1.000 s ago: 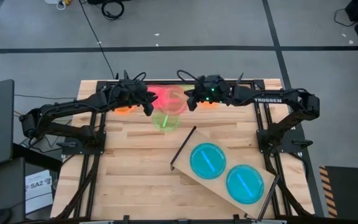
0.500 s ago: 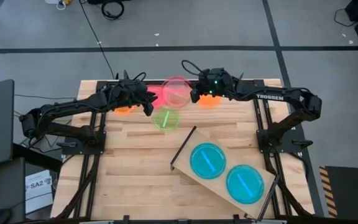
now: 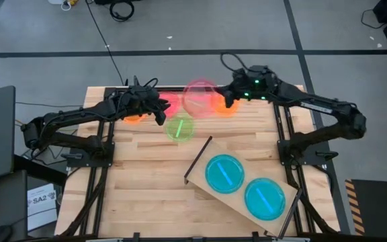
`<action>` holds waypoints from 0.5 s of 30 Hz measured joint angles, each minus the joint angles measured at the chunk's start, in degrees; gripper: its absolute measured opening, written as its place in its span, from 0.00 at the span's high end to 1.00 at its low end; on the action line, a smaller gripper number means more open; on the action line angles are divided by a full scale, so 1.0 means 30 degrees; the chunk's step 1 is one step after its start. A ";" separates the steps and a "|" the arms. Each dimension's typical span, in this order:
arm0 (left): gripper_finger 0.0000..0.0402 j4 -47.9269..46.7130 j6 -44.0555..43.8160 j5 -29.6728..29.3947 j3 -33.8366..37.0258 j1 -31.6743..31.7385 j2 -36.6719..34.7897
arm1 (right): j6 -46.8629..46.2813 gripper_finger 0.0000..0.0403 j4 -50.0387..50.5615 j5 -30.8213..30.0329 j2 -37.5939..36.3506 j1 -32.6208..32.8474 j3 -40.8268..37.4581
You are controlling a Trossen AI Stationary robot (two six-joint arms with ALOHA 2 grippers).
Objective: Place and stack plates onto a shelf
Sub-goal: Stack the bottom transparent pink plate on the left transparent blue plate on the shelf
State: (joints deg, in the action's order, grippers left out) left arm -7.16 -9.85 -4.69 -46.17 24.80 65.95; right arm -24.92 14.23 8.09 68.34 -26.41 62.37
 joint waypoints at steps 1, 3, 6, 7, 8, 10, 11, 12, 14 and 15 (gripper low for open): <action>0.73 0.0000 -0.0003 0.0000 0.0000 0.0000 0.0000 | -0.0307 0.97 0.0527 0.0728 -0.0492 0.0004 0.0000; 0.73 0.0000 -0.0002 0.0002 0.0000 0.0000 0.0000 | -0.1092 0.97 0.1588 0.2206 -0.1413 0.0055 0.0000; 0.73 0.0000 -0.0007 0.0000 0.0000 0.0000 0.0000 | -0.2137 0.97 0.3010 0.3999 -0.2580 0.0366 0.0000; 0.73 0.0000 -0.0007 0.0007 0.0000 0.0000 0.0000 | -0.2398 0.97 0.3492 0.4453 -0.2901 0.0553 0.0000; 0.73 0.0000 -0.0007 0.0000 0.0000 0.0000 0.0000 | -0.2673 0.97 0.3918 0.4867 -0.3198 0.0755 0.0000; 0.73 0.0000 -0.0007 0.0007 0.0000 0.0000 0.0000 | -0.3105 0.97 0.4691 0.5300 -0.3680 0.1293 0.0000; 0.73 0.0000 -0.0007 0.0005 0.0000 0.0000 0.0000 | -0.3257 0.97 0.5079 0.5327 -0.3862 0.1614 0.0000; 0.73 0.0000 -0.0007 0.0007 0.0000 0.0000 0.0000 | -0.3347 0.97 0.5384 0.5318 -0.3993 0.1976 0.0000; 0.73 -0.0007 -0.0007 0.0007 0.0000 0.0000 0.0000 | -0.3654 0.97 0.5924 0.5254 -0.4137 0.2763 0.0000; 0.73 -0.0004 -0.0007 0.0007 0.0000 0.0000 0.0000 | -0.3906 0.97 0.6147 0.5249 -0.4147 0.3179 0.0000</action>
State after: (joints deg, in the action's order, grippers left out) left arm -7.17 -9.87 -4.67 -46.17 24.80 65.95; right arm -36.64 32.67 23.83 55.90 -16.88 62.37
